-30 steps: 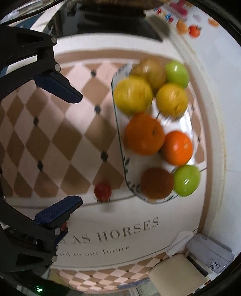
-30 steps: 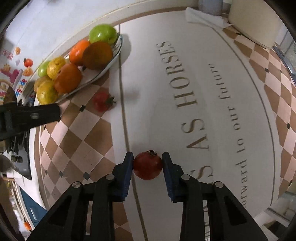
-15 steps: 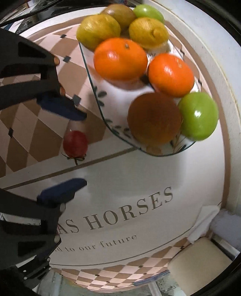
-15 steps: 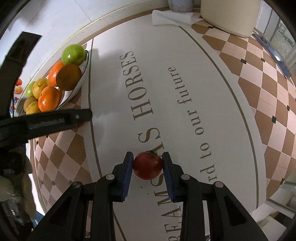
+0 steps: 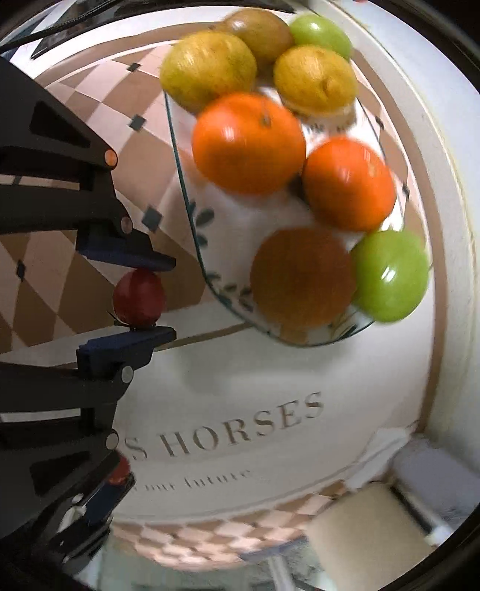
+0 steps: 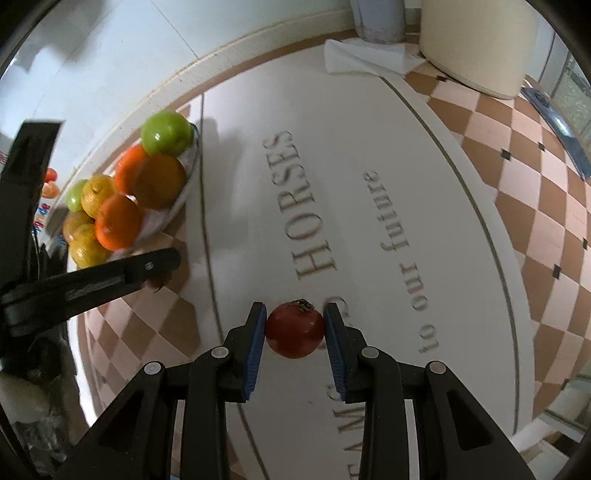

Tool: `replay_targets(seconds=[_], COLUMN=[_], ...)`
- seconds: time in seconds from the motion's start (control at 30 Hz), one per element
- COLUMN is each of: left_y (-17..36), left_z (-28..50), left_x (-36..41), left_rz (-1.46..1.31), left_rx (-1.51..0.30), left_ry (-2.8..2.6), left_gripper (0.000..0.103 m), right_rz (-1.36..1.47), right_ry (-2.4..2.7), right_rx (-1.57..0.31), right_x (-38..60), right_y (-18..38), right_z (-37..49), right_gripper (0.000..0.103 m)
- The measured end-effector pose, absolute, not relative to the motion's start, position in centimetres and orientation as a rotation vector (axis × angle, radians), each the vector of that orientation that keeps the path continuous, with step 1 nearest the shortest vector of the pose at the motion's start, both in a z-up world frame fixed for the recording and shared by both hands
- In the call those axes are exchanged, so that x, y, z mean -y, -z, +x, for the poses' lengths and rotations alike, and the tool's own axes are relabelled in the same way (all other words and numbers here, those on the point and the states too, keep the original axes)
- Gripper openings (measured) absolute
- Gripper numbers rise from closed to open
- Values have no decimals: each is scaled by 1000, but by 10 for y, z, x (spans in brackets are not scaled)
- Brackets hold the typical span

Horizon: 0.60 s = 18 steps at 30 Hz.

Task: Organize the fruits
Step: 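Place the cherry tomato on the plate with the right tool while the left tool places its tomato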

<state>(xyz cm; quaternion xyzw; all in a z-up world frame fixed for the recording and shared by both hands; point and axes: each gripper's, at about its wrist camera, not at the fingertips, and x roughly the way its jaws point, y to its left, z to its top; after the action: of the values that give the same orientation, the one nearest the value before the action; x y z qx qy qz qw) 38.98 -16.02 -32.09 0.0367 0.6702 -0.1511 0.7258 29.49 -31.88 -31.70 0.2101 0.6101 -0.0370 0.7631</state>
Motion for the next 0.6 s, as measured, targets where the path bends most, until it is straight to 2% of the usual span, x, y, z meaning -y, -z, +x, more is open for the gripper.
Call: replay_targets(seconds=[0.23,0.33,0.6], left_y=[269,262,274], left_z=[414,426,460], left_x=[119,112,111], left_rz=[-102,-149,-146], left_rx=[-1437,-1431,-1488], left_ry=[326,313,280], left_gripper=[28,28,29], right_rz=[731,838,883], right_ry=[-76,-167,-275], right_rx=[-1295,-1282,-1289], right_x=[317,306,272], right_y=[326,334,346], right_z=[334,357,403], right_gripper=[34,34,34])
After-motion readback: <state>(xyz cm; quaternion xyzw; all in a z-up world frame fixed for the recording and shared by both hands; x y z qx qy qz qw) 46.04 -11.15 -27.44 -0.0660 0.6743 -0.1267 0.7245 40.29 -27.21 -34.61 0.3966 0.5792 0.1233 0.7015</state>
